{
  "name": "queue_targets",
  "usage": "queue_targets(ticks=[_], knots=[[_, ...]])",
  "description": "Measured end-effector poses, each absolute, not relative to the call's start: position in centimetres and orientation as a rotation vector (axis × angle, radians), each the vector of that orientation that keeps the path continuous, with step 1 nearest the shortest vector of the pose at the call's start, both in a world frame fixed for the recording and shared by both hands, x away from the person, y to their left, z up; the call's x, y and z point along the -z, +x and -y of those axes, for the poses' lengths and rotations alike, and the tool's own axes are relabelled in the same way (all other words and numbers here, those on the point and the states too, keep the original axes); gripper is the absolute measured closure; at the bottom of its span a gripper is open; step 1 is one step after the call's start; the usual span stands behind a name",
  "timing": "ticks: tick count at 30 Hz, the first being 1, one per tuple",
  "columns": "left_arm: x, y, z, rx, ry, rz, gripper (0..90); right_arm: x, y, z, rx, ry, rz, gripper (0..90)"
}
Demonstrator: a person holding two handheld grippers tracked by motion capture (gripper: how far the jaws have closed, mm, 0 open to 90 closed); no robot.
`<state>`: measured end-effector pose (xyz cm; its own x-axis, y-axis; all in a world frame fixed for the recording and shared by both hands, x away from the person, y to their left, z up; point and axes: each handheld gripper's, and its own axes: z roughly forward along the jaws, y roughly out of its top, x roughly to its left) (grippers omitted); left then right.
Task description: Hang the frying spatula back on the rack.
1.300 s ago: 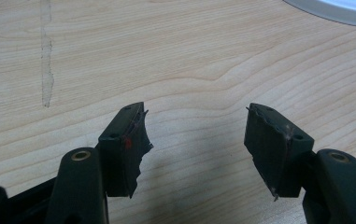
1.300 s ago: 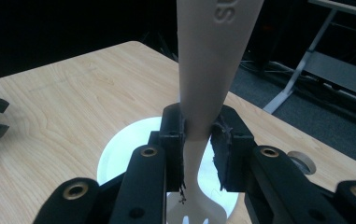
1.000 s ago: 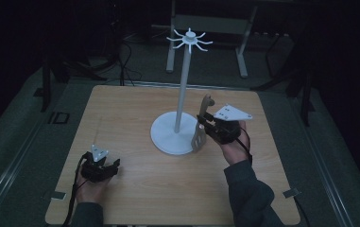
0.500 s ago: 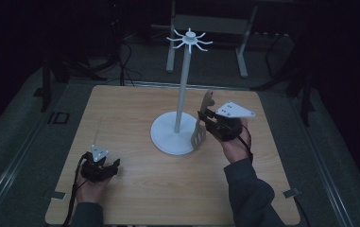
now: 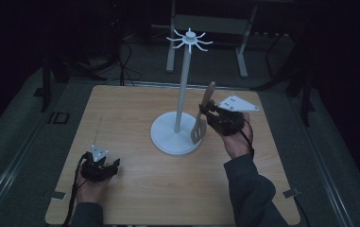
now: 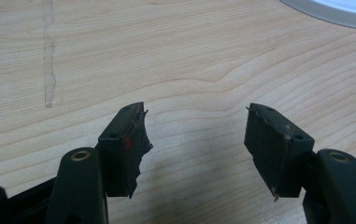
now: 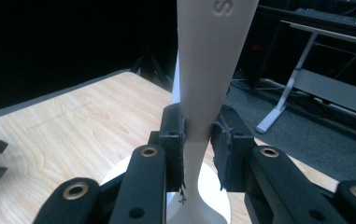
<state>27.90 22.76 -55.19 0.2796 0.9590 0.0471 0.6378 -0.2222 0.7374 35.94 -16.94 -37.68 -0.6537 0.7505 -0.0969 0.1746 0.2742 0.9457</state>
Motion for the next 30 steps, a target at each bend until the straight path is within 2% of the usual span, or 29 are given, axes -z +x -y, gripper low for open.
queue_targets(ticks=[30], knots=[[55.2,27.9,-22.7,-0.68,1.955,-1.428,38.6,34.6,37.3,16.5,-1.407,0.844,-1.995,75.1]])
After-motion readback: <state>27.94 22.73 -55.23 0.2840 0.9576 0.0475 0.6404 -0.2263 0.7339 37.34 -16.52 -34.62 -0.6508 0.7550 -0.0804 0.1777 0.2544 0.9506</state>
